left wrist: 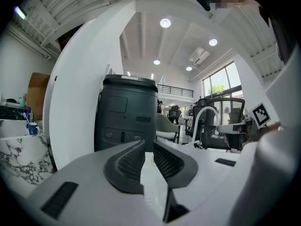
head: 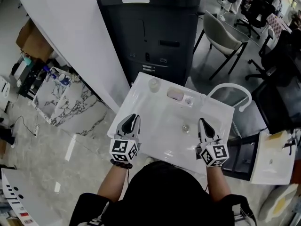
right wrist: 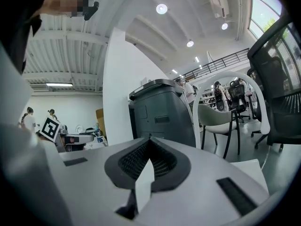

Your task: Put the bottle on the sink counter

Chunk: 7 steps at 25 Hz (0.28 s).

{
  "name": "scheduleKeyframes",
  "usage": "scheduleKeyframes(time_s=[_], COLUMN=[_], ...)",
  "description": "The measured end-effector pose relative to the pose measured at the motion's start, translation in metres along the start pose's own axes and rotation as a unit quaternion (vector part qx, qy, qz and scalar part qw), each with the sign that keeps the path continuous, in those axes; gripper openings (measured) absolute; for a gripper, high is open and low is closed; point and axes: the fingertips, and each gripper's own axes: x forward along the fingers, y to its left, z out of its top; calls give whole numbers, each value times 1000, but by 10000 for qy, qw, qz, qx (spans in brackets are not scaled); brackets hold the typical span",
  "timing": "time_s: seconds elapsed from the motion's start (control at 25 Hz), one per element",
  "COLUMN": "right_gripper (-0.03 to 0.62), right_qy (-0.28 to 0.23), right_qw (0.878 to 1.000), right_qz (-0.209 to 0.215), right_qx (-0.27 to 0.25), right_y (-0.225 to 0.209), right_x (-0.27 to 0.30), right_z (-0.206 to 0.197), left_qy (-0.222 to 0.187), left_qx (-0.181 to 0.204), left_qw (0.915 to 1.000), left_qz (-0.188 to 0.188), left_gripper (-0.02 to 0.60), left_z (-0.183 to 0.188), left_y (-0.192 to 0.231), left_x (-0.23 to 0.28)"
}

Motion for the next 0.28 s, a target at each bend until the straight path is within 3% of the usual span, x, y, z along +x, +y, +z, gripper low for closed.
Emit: scheduleKeyframes(time_s=[0.28], right_gripper=[29], right_qy=[-83], right_qw=[9999], right_qz=[-51], right_qx=[-80], right_y=[-2], right_x=[5], right_z=[8], left_qy=[-104], left_qx=[89], left_qw=[9998], left_qz=[-127], left_gripper=[66], left_z=[10], left_y=[0], left_x=[8])
